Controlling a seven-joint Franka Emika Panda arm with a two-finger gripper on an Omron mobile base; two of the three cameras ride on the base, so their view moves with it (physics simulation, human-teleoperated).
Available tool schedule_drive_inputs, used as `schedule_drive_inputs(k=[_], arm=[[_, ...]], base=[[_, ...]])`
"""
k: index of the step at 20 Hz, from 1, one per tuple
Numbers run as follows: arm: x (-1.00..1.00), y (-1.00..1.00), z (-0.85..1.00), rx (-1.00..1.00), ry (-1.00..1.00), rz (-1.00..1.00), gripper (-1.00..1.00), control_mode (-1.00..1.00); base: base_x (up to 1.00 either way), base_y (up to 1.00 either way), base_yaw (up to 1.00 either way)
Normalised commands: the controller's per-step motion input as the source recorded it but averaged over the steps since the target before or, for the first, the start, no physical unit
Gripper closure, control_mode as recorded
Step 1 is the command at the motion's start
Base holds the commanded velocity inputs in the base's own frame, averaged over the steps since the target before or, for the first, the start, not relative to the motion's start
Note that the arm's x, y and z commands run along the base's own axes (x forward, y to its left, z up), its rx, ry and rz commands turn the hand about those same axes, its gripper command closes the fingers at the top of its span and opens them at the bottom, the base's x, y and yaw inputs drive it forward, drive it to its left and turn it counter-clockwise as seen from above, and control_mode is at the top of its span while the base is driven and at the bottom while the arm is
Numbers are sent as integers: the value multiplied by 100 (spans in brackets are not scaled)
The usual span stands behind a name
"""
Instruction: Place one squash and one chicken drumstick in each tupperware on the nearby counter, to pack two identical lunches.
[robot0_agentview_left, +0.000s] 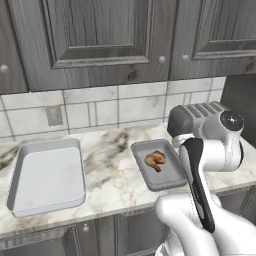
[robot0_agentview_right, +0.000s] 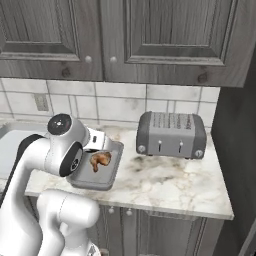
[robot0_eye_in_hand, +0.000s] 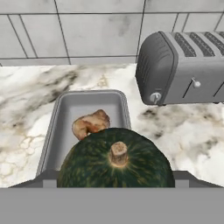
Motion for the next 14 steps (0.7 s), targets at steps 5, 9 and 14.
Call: schedule_drive_inputs(k=[5, 9, 14], arm=[[0, 0, 0, 0, 0, 0, 100, 100], [0, 5, -11, -1, 1, -2, 100, -100], [1, 17, -67, -3, 6, -6, 100, -100]], base=[[32, 36, -7], [2, 18, -5], [0, 0, 0]])
